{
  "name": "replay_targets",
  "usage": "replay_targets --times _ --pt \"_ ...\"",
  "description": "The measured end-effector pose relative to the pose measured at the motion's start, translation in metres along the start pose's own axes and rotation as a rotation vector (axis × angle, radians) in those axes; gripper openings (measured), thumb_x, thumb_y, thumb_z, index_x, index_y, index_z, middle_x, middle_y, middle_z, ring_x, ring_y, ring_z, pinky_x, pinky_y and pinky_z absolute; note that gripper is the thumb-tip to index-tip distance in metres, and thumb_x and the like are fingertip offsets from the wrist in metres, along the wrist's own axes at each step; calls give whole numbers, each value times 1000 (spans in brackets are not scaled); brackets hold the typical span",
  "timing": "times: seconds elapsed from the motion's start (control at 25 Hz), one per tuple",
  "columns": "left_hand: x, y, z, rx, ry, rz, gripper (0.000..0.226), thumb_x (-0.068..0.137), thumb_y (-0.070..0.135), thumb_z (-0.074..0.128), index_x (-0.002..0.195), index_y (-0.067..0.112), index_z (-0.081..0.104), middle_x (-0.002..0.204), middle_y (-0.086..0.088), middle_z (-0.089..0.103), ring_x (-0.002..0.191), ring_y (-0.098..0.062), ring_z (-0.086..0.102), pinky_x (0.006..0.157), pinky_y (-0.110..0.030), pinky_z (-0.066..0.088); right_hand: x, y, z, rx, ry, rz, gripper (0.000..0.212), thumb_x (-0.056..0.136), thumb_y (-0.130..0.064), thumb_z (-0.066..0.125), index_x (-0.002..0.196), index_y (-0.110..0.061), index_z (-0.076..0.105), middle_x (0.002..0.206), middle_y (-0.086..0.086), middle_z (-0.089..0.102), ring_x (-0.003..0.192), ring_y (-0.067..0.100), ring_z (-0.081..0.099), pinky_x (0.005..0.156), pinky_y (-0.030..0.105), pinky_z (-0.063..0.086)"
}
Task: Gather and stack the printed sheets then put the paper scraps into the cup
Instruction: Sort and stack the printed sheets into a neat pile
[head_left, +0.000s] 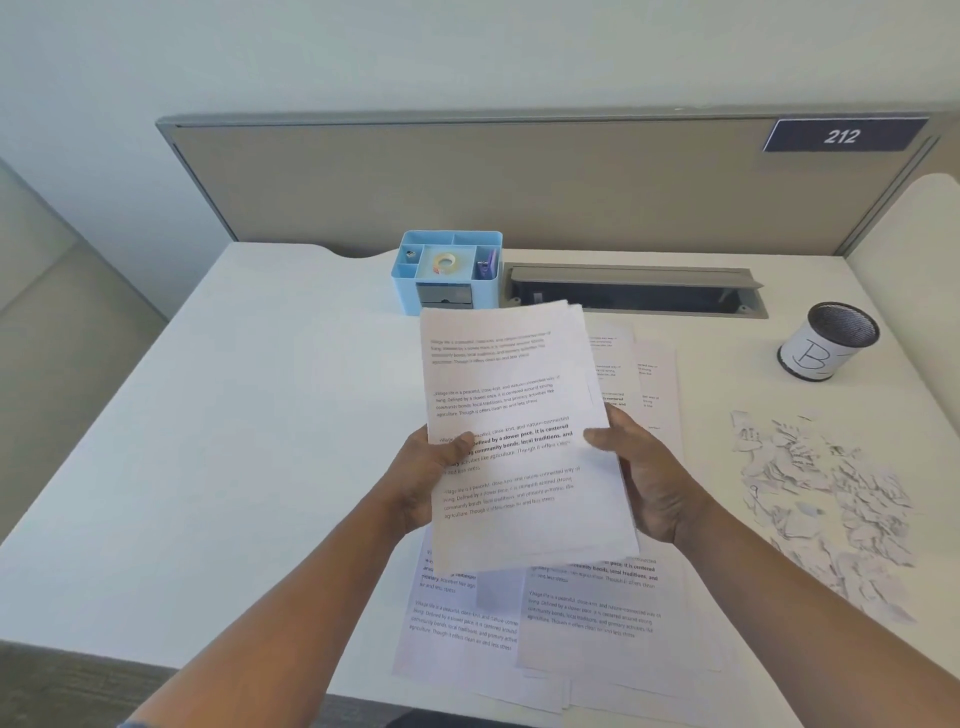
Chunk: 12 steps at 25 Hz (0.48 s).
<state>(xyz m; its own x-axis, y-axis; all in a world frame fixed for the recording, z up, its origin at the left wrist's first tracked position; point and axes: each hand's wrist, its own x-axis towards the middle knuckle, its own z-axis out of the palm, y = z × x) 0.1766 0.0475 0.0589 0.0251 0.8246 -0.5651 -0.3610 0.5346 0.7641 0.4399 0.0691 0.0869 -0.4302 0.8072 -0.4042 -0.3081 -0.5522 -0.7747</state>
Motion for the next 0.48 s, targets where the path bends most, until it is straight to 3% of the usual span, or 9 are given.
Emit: replay_targets --times 0.12,0.2,0.36,0.48 --pt "1 2 5 -153 49 48 32 102 4 57 132 15 64 124 -14 74 112 -39 71 94 -63 55 -3 6 -2 177 32 60 38 89 -32 64 121 -12 73 121 17 71 101 35 71 84 45 57" --pt "3 5 8 -259 93 77 32 102 3 57 129 18 66 123 -10 74 113 -37 71 96 -64 54 -3 16 -3 251 27 91 43 77 -37 76 115 -17 73 114 15 72 95 32 71 84 46 57" --pt "9 3 21 -356 170 99 31 101 5 60 129 17 65 121 -11 75 114 -37 70 98 -65 52 0 41 15 173 107 122 33 88 -18 74 119 -19 63 109 8 75 90 26 72 84 42 56" --pt "6 -6 33 -355 150 127 30 101 5 60 130 16 64 123 -12 74 114 -37 70 98 -63 53 7 54 28 215 218 48 33 96 -3 63 126 -17 63 119 4 75 105 26 71 94 49 57"
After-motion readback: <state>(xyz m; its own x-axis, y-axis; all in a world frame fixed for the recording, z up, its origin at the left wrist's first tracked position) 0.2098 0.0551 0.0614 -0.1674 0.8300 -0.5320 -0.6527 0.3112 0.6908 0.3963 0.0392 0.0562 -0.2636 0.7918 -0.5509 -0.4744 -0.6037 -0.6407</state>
